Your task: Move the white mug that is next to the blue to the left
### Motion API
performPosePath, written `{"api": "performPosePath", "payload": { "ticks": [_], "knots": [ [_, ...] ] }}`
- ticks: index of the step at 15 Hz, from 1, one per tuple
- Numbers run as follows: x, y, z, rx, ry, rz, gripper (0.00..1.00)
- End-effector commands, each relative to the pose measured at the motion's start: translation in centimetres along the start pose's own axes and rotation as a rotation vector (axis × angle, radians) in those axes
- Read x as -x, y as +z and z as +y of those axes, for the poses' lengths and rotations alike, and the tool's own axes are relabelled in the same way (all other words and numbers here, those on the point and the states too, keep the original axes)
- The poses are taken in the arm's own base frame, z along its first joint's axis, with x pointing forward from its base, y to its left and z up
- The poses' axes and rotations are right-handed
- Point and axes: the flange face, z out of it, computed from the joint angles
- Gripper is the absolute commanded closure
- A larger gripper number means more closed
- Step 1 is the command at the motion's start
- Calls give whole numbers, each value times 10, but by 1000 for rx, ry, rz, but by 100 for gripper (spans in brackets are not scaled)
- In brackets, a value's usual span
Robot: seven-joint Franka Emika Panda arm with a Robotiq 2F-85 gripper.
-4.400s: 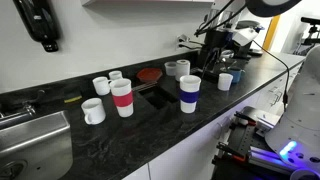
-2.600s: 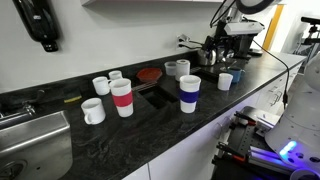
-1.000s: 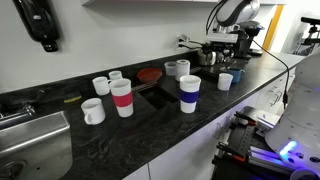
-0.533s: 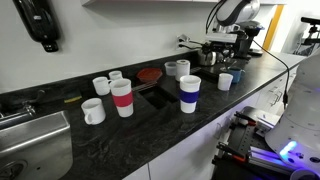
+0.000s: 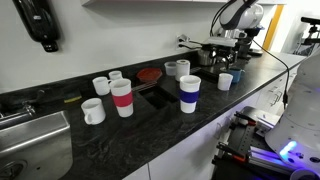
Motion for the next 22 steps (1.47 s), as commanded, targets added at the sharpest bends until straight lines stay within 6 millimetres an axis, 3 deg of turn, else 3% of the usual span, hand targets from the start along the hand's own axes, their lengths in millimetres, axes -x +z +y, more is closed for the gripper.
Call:
{"api": "performPosePath", "payload": {
  "ticks": [1,10,12,22],
  "knots": [
    [-3,16,3,-8,73,-46,0],
    [-21,60,-4,48,123,-79,0],
    [-22,66,-8,56,125,-78,28],
    [-21,56,-13,36,82,-71,98]
  ]
}}
